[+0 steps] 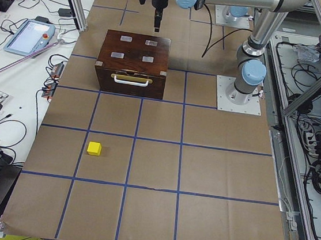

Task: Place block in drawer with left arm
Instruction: 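Move the left gripper beside the wooden box toward its drawer handle, then lower the left gripper and hook the white drawer handle, then pull the drawer open away from the box with the left gripper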

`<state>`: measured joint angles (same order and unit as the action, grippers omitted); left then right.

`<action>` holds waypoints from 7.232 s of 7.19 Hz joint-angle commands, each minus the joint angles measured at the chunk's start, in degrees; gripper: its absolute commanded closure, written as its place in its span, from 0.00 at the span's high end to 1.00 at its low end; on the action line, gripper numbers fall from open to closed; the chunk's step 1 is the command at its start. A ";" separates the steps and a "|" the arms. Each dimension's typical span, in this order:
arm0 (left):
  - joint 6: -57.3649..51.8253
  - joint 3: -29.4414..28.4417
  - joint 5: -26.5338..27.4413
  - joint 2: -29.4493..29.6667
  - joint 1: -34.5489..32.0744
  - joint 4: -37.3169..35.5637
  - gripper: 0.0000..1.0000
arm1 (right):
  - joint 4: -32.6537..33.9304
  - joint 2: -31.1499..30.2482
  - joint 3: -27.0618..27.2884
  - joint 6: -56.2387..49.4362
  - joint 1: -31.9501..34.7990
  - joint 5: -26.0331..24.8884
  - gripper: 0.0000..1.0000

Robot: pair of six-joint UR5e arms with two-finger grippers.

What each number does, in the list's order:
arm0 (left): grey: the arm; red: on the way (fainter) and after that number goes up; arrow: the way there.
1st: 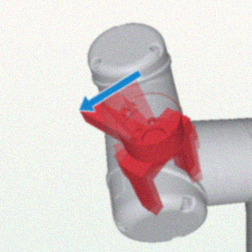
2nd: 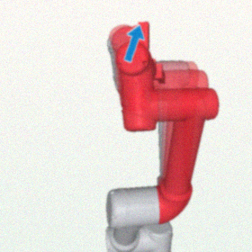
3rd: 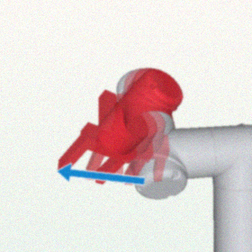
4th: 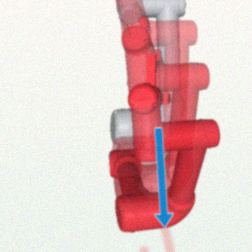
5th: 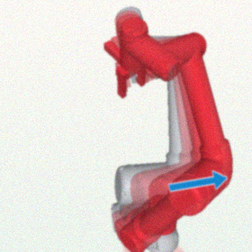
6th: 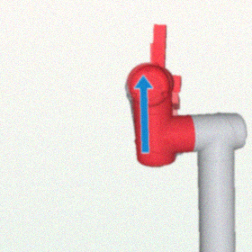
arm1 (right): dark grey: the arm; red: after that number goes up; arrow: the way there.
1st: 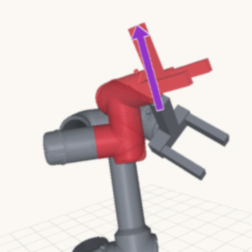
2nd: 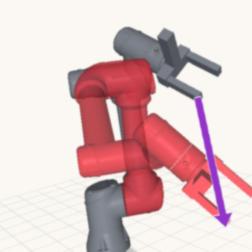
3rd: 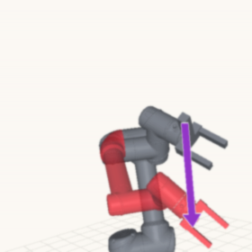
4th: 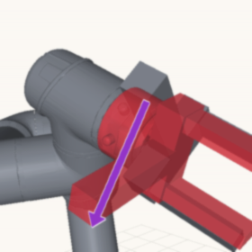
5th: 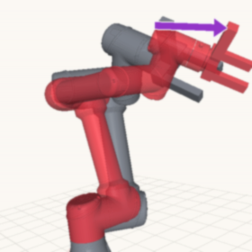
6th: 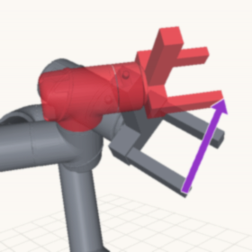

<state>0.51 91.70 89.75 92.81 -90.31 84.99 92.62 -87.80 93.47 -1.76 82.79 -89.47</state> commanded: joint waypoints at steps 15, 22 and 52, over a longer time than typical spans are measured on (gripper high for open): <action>-31.32 -12.42 -12.04 14.59 34.92 3.49 1.00 | 0.02 0.00 0.05 0.00 0.00 0.00 1.00; -34.17 -11.72 -15.75 18.63 35.29 5.80 1.00 | 0.02 0.00 0.05 0.00 0.00 0.00 1.00; -37.68 -12.16 -14.70 27.16 36.77 -0.96 0.99 | 0.02 0.00 0.05 0.00 0.00 0.00 1.00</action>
<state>-36.96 79.88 74.96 119.66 -54.49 84.24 92.64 -87.80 93.47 -1.76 82.79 -89.47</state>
